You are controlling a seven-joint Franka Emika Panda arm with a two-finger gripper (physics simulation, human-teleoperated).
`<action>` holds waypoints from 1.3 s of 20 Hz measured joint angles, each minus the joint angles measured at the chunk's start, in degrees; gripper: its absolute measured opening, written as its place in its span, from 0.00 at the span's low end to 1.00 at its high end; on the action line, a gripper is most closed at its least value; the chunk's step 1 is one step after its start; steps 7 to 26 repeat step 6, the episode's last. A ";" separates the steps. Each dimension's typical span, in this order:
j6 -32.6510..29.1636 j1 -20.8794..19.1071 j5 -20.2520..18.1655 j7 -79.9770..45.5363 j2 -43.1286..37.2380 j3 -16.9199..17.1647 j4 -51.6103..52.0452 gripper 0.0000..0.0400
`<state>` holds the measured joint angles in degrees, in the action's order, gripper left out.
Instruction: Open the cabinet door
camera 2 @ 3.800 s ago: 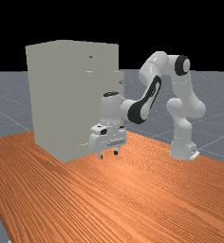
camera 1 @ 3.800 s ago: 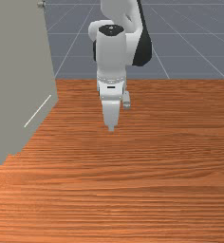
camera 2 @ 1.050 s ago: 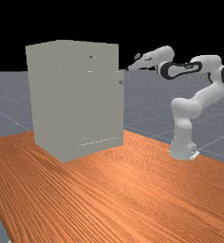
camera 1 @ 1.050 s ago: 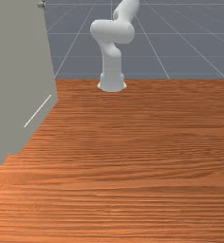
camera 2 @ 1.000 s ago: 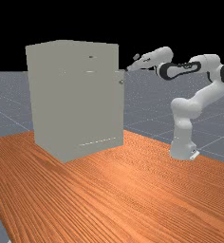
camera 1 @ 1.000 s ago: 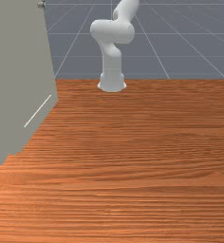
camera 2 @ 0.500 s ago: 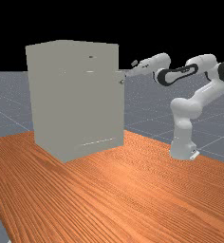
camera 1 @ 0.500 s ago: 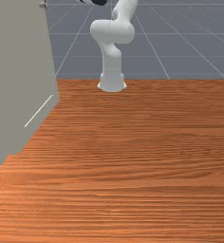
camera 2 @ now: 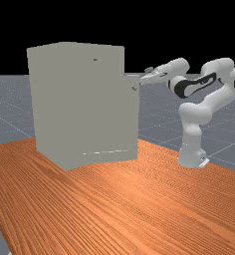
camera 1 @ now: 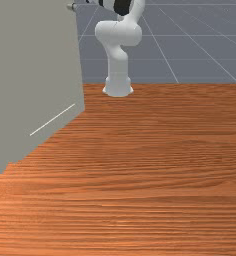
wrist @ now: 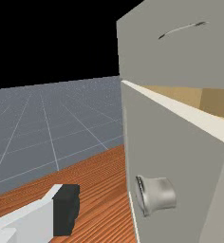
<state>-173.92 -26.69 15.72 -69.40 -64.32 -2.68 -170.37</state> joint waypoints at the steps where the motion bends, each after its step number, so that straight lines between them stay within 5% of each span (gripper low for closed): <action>1: 0.13 0.18 0.01 -1.21 -0.23 -1.60 -0.50 1.00; 6: 2.69 0.04 -0.19 -8.10 -1.39 -10.35 -1.10 1.00; 26: 2.69 0.04 -0.19 -8.10 -1.39 -10.35 -1.10 1.00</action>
